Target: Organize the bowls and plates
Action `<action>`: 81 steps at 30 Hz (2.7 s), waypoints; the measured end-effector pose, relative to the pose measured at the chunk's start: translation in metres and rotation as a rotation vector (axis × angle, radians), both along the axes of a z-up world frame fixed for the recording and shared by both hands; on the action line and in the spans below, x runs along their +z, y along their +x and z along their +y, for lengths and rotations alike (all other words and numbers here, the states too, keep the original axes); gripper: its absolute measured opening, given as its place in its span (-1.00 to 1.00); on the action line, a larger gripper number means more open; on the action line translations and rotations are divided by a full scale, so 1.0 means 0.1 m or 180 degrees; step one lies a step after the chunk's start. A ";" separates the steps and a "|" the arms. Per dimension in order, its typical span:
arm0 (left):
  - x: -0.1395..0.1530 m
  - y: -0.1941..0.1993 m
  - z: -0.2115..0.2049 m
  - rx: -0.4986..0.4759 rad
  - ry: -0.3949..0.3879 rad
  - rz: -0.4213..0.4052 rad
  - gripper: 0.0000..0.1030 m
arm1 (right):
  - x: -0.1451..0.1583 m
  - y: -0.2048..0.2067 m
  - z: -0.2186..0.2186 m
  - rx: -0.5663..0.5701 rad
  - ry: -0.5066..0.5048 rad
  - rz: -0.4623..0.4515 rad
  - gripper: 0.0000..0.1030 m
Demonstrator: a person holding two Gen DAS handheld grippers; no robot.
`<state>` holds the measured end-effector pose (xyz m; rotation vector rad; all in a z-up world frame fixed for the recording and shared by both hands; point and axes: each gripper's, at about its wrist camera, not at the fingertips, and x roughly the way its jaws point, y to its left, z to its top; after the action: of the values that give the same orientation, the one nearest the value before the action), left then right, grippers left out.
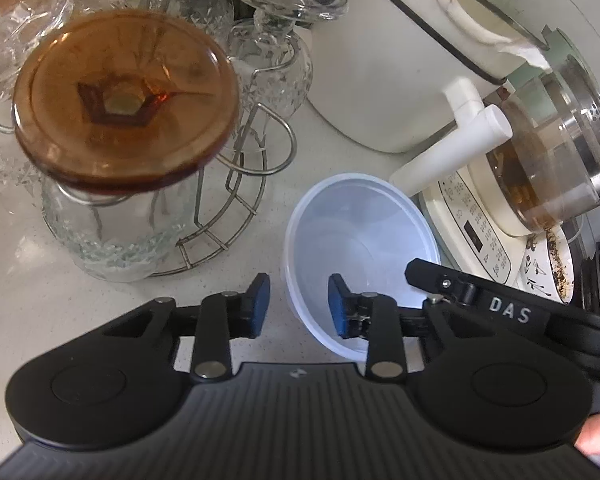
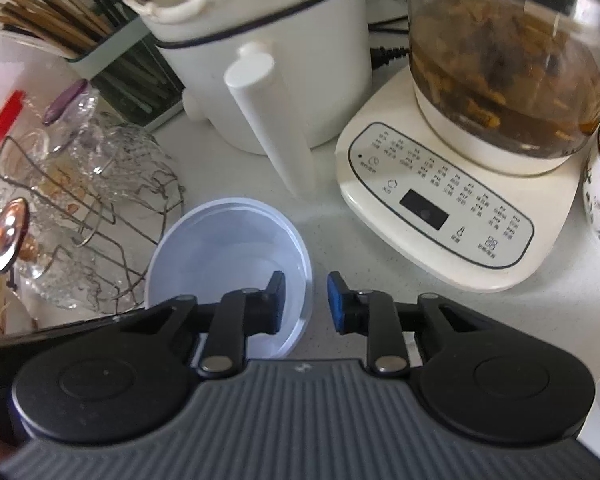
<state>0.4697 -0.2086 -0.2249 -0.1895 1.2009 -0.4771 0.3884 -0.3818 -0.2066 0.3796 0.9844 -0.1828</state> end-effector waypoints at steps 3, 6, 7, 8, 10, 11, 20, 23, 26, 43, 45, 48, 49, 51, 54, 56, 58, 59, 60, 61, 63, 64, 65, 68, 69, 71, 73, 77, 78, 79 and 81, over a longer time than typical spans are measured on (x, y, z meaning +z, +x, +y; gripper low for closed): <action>-0.02 -0.04 0.00 -0.0041 0.0034 -0.0039 -0.62 | -0.03 0.01 0.00 0.0005 0.0013 0.0010 -0.63; -0.02 -0.03 -0.03 -0.0058 0.0026 -0.0050 -0.69 | -0.05 0.02 0.03 0.0004 -0.0051 0.0072 -0.75; 0.00 -0.04 -0.03 -0.0066 0.0025 -0.0066 -0.70 | -0.04 0.02 0.04 0.0016 -0.0067 0.0065 -0.76; 0.02 -0.05 -0.04 -0.0075 0.0043 -0.0099 -0.70 | -0.04 0.02 0.05 0.0020 -0.0075 0.0062 -0.76; 0.06 -0.07 -0.01 -0.0072 0.0057 -0.0131 -0.70 | -0.02 0.02 0.05 0.0039 -0.0069 0.0051 -0.77; 0.07 -0.08 0.01 -0.0044 0.0039 -0.0127 -0.70 | -0.01 0.01 0.06 0.0047 -0.0066 0.0039 -0.79; 0.41 -0.31 0.20 0.0063 -0.0049 -0.0339 -0.70 | 0.25 -0.17 0.09 0.0148 -0.0006 -0.0183 -0.81; 0.55 -0.41 0.29 0.0098 -0.0108 -0.0404 -0.70 | 0.37 -0.27 0.12 0.0186 -0.0017 -0.0281 -0.81; 0.68 -0.53 0.39 0.0119 -0.0164 -0.0451 -0.70 | 0.48 -0.38 0.16 0.0215 -0.0017 -0.0367 -0.81; 1.26 -1.27 0.90 0.0365 -0.0240 -0.0732 -0.70 | 0.99 -0.95 0.56 0.0456 0.0079 -0.0727 -0.81; 1.29 -1.35 0.96 0.0407 -0.0214 -0.0729 -0.70 | 1.00 -0.98 0.63 0.0489 0.0091 -0.0704 -0.81; 1.32 -1.47 1.07 0.0469 -0.0186 -0.0718 -0.70 | 1.00 -1.05 0.74 0.0562 0.0122 -0.0667 -0.81; 1.32 -1.50 1.11 0.0491 -0.0177 -0.0708 -0.70 | 0.99 -1.08 0.78 0.0589 0.0127 -0.0652 -0.81; 1.29 -1.56 1.18 0.0531 -0.0158 -0.0680 -0.70 | 0.96 -1.11 0.85 0.0627 0.0133 -0.0615 -0.81; 1.19 -1.64 1.25 0.0571 -0.0131 -0.0623 -0.70 | 0.89 -1.17 0.94 0.0688 0.0096 -0.0570 -0.81; 1.11 -1.69 1.27 0.0590 -0.0093 -0.0595 -0.70 | 0.81 -1.22 0.97 0.0707 0.0119 -0.0502 -0.80; 1.02 -1.75 1.31 0.0616 -0.0065 -0.0550 -0.70 | 0.72 -1.24 1.00 0.0725 0.0145 -0.0422 -0.80; 0.99 -1.77 1.33 0.0628 -0.0055 -0.0529 -0.69 | 0.68 -1.25 1.01 0.0741 0.0159 -0.0394 -0.80; 0.94 -1.80 1.35 0.0636 -0.0046 -0.0497 -0.69 | 0.64 -1.26 1.03 0.0755 0.0159 -0.0366 -0.80; 0.91 -1.82 1.38 0.0642 -0.0034 -0.0467 -0.69 | 0.59 -1.27 1.05 0.0765 0.0157 -0.0323 -0.80; 0.85 -1.86 1.42 0.0648 -0.0002 -0.0427 -0.69 | 0.52 -1.28 1.09 0.0776 0.0181 -0.0253 -0.80; 0.82 -1.87 1.43 0.0666 0.0004 -0.0398 -0.69 | 0.48 -1.28 1.11 0.0784 0.0181 -0.0216 -0.80; 0.80 -1.89 1.44 0.0677 0.0010 -0.0387 -0.68 | 0.47 -1.29 1.14 0.0804 0.0170 -0.0200 -0.80; 0.73 -1.93 1.46 0.0729 0.0009 -0.0344 -0.68 | 0.44 -1.32 1.19 0.0862 0.0116 -0.0172 -0.79; 0.70 -1.95 1.46 0.0734 0.0006 -0.0343 -0.68 | 0.43 -1.33 1.20 0.0861 0.0104 -0.0152 -0.79; 0.65 -1.97 1.44 0.0709 0.0042 -0.0341 -0.68 | 0.39 -1.31 1.20 0.0873 0.0086 -0.0109 -0.78; 0.62 -1.99 1.45 0.0721 0.0037 -0.0332 -0.68 | 0.35 -1.29 1.19 0.0879 0.0096 -0.0051 -0.78; 0.57 -2.01 1.47 0.0782 0.0050 -0.0284 -0.68 | 0.29 -1.27 1.20 0.0937 0.0108 0.0018 -0.77; 0.57 -2.02 1.47 0.0788 0.0045 -0.0288 -0.68 | 0.29 -1.27 1.20 0.0948 0.0097 0.0011 -0.77; 0.57 -2.02 1.48 0.0803 0.0040 -0.0297 -0.68 | 0.29 -1.28 1.21 0.0959 0.0088 -0.0004 -0.76; 0.56 -2.02 1.48 0.0851 0.0050 -0.0275 -0.68 | 0.28 -1.28 1.22 0.0978 0.0101 -0.0018 -0.76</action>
<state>0.2679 -0.0602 -0.1691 -0.3085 1.0755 -0.2396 0.2603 -0.2602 -0.1782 0.2535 1.0281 0.1121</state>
